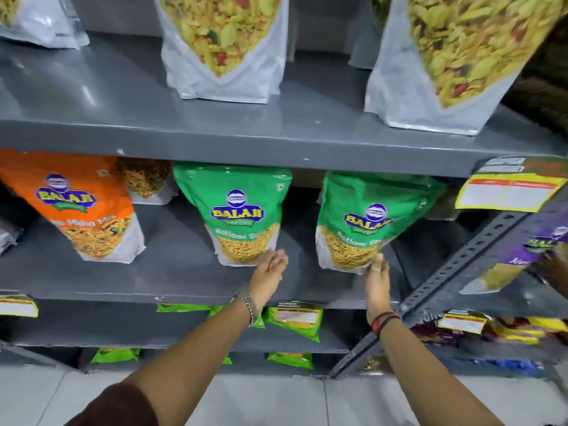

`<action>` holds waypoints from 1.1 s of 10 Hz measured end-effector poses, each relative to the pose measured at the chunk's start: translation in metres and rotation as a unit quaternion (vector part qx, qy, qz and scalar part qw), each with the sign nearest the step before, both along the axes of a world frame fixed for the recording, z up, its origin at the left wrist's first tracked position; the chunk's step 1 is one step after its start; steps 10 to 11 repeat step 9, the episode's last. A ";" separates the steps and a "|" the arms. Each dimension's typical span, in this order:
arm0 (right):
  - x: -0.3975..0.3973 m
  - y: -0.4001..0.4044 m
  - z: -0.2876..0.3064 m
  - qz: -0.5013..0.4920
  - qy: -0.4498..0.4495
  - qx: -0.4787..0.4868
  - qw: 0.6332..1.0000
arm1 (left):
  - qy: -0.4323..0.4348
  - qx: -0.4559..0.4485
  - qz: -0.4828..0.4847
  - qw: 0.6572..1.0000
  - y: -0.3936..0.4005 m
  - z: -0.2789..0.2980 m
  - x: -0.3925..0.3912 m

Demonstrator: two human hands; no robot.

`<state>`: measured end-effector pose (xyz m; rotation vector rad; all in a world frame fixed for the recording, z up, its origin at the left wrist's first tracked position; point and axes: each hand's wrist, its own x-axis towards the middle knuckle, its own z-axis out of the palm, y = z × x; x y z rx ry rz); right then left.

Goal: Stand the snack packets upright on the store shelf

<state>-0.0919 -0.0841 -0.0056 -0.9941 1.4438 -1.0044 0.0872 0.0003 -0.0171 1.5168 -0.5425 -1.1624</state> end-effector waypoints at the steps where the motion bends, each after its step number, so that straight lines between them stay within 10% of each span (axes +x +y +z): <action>1: -0.008 -0.010 0.013 0.032 -0.032 0.012 0.999 | -0.003 -0.013 -0.018 1.000 -0.032 0.010 -0.022; 7: -0.037 -0.053 -0.003 0.085 -0.051 0.080 0.992 | -0.030 0.047 -0.009 0.998 -0.084 0.010 -0.095; 9: -0.045 -0.043 0.000 0.106 0.035 0.091 0.990 | -0.366 0.057 0.034 0.928 -0.051 0.023 -0.093; 11: -0.045 -0.043 0.000 0.106 0.035 0.091 0.990 | -0.366 0.057 0.034 0.928 -0.051 0.023 -0.093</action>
